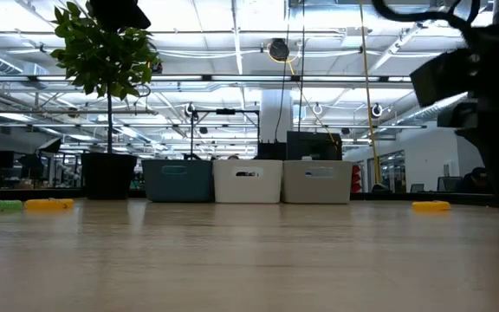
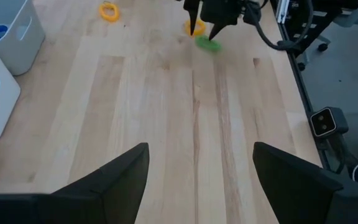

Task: Sort spring keychains
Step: Put the green spring keychain in the white bin

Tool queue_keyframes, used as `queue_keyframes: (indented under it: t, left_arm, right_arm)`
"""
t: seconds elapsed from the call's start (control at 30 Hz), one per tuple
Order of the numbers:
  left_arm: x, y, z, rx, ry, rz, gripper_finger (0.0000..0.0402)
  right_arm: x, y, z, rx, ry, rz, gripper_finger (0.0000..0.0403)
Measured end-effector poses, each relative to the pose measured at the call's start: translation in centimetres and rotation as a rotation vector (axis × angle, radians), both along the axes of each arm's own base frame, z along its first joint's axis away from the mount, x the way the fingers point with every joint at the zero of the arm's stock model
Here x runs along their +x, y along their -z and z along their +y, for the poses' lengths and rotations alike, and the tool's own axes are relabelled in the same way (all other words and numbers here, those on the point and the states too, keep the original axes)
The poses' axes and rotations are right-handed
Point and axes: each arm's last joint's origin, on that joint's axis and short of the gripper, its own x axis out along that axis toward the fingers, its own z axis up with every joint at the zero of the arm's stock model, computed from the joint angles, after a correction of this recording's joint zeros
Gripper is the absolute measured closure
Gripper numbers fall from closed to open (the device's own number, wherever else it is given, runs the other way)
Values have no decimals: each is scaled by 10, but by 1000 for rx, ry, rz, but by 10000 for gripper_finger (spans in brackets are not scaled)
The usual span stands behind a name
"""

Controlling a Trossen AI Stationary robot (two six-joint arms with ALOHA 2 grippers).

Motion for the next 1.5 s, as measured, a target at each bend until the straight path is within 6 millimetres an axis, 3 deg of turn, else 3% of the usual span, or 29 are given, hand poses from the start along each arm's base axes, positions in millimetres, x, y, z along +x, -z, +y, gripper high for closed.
queue_keyframes:
  t: [0.33,0.43,0.7,0.93,1.13,1.27,1.5]
  left_arm:
    - [-1,0,-3,-34,25,9,110]
    - [-1,0,-5,-38,33,10,110]
    - [-2,0,-8,-37,46,10,110]
    - [-2,0,-7,-33,44,9,110]
    - [-2,0,-7,-32,44,8,110]
    - [-2,0,-7,-36,40,8,110]
    - [-2,0,-7,-49,28,12,110]
  right_arm:
    - [7,19,-2,9,-34,41,227]
    - [6,25,-3,53,-47,46,258]
    - [-4,39,-8,53,-46,66,385]
    - [-5,37,-9,50,-59,55,399]
    - [-1,-1,-10,68,-107,57,402]
    - [10,-51,-16,104,-128,24,402]
    - [26,-111,-43,115,-188,56,403]
